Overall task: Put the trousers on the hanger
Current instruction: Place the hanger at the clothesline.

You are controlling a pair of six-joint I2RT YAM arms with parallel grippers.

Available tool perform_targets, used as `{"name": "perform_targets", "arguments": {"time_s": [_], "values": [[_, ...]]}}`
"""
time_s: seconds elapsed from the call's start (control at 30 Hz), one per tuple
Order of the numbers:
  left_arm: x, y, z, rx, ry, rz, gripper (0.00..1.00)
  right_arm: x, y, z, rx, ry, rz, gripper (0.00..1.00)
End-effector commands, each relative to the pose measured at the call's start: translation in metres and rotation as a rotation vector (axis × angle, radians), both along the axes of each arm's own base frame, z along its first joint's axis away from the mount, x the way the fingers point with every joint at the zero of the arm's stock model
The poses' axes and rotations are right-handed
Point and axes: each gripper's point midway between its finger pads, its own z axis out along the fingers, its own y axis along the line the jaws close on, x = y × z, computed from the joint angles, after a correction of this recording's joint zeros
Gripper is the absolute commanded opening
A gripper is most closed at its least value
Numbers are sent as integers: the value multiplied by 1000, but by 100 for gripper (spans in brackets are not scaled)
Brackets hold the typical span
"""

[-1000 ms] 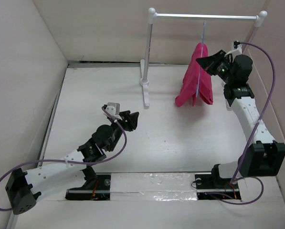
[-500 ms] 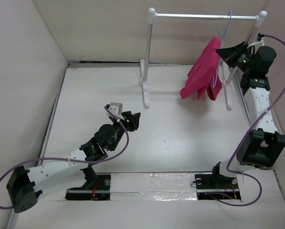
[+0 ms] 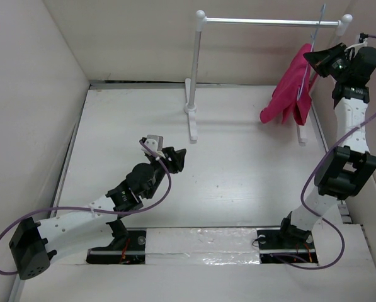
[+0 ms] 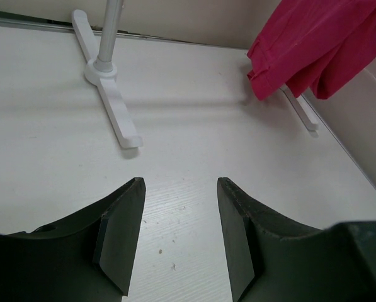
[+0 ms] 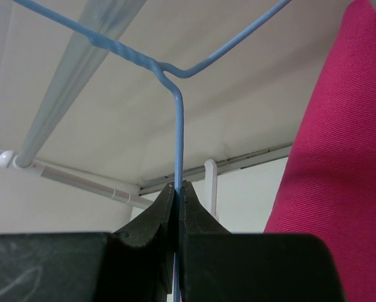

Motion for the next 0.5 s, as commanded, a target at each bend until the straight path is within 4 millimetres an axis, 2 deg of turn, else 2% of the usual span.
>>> {"name": "perform_targets", "arguments": {"time_s": [0.0,0.2,0.23,0.3,0.37,0.4,0.47], "values": [[2,2,36,-74,-59,13,47,-16,11,73,-85,-215,45,0],[2,2,36,-72,-58,14,47,-8,7,33,-91,-160,38,0],[2,2,37,-77,-61,13,47,-8,7,19,-80,-136,42,0],[3,3,36,-71,-59,19,47,-8,6,13,-81,-130,34,3],[3,2,34,-64,-52,20,47,-11,8,8,-84,-125,40,15],[3,2,35,-67,-53,17,48,-13,4,8,-87,-132,34,34],[3,2,36,-70,-55,17,48,-16,3,12,-97,-141,18,49]]}}
